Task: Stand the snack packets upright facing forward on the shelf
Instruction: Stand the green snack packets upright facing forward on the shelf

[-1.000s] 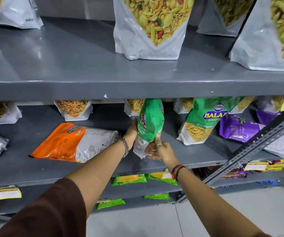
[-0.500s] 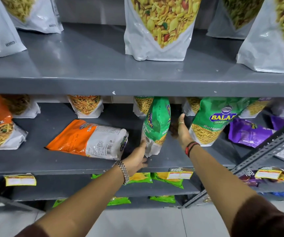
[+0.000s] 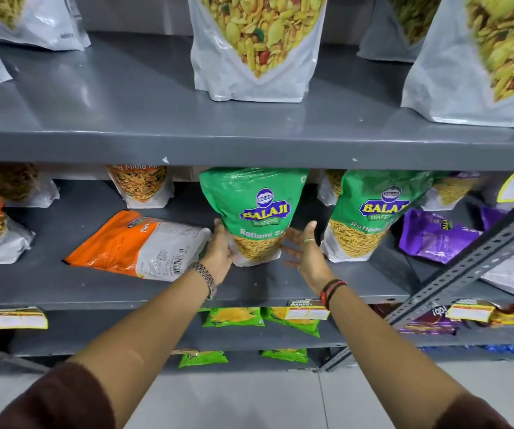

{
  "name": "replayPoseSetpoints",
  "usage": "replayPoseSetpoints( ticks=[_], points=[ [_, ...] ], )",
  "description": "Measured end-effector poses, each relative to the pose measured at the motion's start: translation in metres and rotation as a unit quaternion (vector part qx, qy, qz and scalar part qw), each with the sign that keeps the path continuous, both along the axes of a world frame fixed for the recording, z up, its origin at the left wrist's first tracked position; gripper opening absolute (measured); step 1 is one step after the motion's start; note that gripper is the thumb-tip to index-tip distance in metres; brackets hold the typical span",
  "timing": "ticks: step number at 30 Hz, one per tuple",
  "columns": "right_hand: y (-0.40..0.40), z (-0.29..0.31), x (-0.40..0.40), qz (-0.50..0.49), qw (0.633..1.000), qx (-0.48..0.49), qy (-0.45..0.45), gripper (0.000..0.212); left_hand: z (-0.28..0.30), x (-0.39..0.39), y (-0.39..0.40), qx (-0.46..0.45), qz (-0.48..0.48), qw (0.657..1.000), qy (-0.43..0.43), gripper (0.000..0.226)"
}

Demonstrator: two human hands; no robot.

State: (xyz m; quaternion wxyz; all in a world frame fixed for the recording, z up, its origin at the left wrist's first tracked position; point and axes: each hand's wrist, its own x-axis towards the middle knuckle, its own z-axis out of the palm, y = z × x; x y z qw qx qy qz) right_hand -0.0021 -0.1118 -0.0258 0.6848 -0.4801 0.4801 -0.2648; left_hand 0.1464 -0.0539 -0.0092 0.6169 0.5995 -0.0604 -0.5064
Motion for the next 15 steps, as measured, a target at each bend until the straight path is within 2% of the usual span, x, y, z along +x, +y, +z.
replayPoseSetpoints(
  ticks=[3,5,8,10,13,15],
  points=[
    [0.003,-0.003,-0.004,0.013,1.0,0.004,-0.016,0.073,-0.009,0.011,-0.009,0.022,-0.001,1.0,-0.018,0.052],
    [0.003,-0.005,-0.005,0.025,1.0,0.001,0.004,0.068,-0.005,0.011,-0.005,0.031,-0.013,0.999,-0.011,0.054],
    [0.007,-0.009,-0.005,0.037,0.996,-0.009,0.082,0.04,0.001,0.01,0.005,0.019,-0.043,0.999,0.022,0.061],
    [0.016,-0.01,0.0,0.081,0.991,-0.022,0.102,0.032,0.006,0.012,0.018,0.009,-0.044,0.999,0.02,0.056],
    [0.029,-0.004,0.021,0.14,0.984,-0.078,0.079,0.025,0.007,0.025,0.035,-0.009,-0.015,1.0,0.017,0.04],
    [0.035,0.003,0.047,0.182,0.973,-0.134,0.055,0.022,0.013,0.04,0.051,-0.026,0.016,0.999,0.01,0.038]
  ],
)
